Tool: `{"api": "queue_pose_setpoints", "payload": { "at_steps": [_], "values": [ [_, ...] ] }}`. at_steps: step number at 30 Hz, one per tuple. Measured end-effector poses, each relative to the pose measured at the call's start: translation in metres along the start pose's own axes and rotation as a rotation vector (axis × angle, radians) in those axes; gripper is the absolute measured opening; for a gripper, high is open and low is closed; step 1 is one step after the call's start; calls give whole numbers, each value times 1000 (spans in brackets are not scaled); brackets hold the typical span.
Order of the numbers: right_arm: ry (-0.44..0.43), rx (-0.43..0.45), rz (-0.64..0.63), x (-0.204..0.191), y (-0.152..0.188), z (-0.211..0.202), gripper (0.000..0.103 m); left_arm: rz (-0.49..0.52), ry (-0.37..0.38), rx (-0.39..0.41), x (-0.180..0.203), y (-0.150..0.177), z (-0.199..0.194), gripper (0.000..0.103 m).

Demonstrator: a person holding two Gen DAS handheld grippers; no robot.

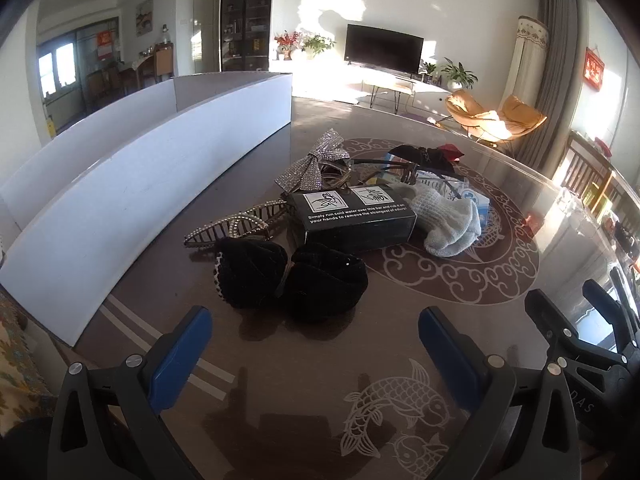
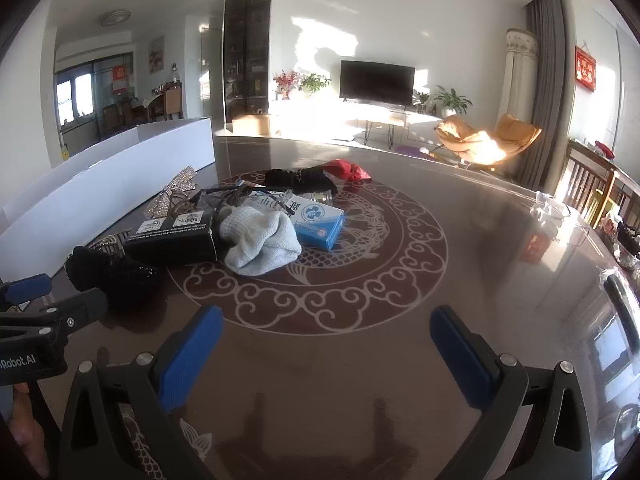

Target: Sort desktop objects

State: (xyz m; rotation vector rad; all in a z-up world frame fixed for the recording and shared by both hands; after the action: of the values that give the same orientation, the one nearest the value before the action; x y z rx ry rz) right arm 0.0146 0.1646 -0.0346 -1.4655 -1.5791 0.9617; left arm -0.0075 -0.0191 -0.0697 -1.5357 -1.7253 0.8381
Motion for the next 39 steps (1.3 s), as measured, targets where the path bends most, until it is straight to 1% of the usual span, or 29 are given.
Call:
{"api": "queue_pose_setpoints", "payload": {
  "at_steps": [3, 8, 15, 20, 23, 33, 39],
  "values": [
    [13, -14, 6, 3, 0, 6, 103, 8, -34, -5, 1, 0, 4, 103],
    [30, -17, -13, -2, -1, 13, 103, 37, -57, -38, 4, 3, 13, 103],
    [46, -31, 0, 2, 0, 17, 103, 14, -41, -52, 1, 3, 16, 103],
    [55, -51, -24, -3, 1, 21, 103, -15, -32, -58, -5, 4, 16, 103],
    [57, -46, -36, -5, 1, 21, 103, -24, -32, -57, -7, 4, 15, 103],
    [51, -21, -66, -10, 1, 17, 103, -16, -36, -61, -6, 6, 15, 103],
    [43, -37, -53, -6, 1, 20, 103, -18, -35, -67, -6, 6, 15, 103]
  ]
}}
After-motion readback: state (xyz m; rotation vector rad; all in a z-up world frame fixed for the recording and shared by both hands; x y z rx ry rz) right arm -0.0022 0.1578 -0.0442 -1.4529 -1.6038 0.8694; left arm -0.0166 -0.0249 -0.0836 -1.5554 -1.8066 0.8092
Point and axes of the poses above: each gripper's, at about its wrist camera, not at the fingertips, and z roughly the way its jaws point, x to its right, y to its underside, the point moved 1 cm from there along z, roughly the way its jaws point, and after that the axes turned 11 degrees about x, right-handed, at the moved point
